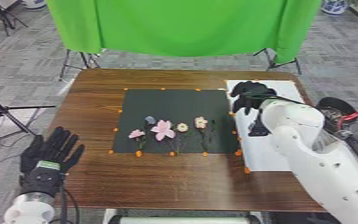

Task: Arrange flowers

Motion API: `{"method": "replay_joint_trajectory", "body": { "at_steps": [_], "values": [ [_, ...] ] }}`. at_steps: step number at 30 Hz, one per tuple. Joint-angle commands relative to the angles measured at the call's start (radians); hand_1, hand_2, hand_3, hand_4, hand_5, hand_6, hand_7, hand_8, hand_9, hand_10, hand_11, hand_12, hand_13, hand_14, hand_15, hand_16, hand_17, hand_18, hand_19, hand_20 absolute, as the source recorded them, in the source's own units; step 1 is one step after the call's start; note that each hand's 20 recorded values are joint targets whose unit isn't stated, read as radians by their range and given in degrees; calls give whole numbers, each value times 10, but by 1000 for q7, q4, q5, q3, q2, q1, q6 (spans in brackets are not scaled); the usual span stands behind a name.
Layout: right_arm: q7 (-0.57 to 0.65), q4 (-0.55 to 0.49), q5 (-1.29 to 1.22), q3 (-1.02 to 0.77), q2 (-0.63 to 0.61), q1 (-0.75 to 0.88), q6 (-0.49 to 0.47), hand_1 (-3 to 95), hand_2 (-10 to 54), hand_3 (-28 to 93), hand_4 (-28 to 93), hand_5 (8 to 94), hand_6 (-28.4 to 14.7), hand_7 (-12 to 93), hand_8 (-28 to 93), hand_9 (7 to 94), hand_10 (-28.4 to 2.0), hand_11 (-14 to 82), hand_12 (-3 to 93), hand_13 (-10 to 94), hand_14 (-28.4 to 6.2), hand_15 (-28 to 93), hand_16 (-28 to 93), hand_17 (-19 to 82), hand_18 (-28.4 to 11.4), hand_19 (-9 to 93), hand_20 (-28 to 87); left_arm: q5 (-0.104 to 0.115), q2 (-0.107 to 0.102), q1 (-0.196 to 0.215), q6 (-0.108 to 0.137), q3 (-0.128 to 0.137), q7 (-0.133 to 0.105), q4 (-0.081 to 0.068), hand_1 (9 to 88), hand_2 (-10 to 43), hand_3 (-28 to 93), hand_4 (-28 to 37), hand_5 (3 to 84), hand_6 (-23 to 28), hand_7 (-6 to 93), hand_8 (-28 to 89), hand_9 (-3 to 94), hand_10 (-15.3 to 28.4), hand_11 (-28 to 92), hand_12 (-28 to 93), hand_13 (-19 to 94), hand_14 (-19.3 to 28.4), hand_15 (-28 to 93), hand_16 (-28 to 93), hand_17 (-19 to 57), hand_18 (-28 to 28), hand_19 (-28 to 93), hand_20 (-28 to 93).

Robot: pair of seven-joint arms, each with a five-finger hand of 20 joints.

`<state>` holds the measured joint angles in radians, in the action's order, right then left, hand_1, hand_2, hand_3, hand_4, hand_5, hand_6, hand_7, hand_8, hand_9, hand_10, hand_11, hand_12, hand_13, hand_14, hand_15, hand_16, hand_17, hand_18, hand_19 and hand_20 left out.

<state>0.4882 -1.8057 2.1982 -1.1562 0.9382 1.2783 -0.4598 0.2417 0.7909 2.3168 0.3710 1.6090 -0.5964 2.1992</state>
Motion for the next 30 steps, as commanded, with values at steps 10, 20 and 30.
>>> {"method": "replay_joint_trajectory", "body": {
  "at_steps": [10, 20, 30],
  "values": [
    [40, 313, -109, 13, -135, -173, 17, 348, -4, 836, -272, 313, -63, 153, -120, 295, -158, 96, 106, 242, -153, 211, 80, 160, -181, 440, 125, -51, -5, -138, 2, -118, 9, -26, 303, 177, 721, -283, 460, 95, 231, -124, 403, 156, 276, 103, 285, 166, 492, -110, -68, 156, 438, 78],
    [3, 410, -150, 32, -82, -173, -118, 415, 71, 842, -282, 275, -71, 152, -151, 244, -95, 149, 22, 263, -111, 178, 39, 212, -213, 385, 95, -30, 7, -139, 38, -118, 8, -16, 310, 174, 722, -283, 462, 96, 231, -125, 402, 157, 282, 102, 282, 166, 494, -110, -67, 155, 442, 79],
    [-4, 369, -157, 16, -105, -32, 92, 533, 29, 713, -282, 586, -25, 193, -98, 630, -104, 151, 147, 654, -64, 228, 156, 522, -71, 419, 179, -25, 14, -129, 34, -109, 21, -18, 308, 176, 721, -283, 464, 97, 232, -125, 406, 156, 286, 102, 284, 167, 498, -111, -67, 156, 444, 78]
  ]
}}
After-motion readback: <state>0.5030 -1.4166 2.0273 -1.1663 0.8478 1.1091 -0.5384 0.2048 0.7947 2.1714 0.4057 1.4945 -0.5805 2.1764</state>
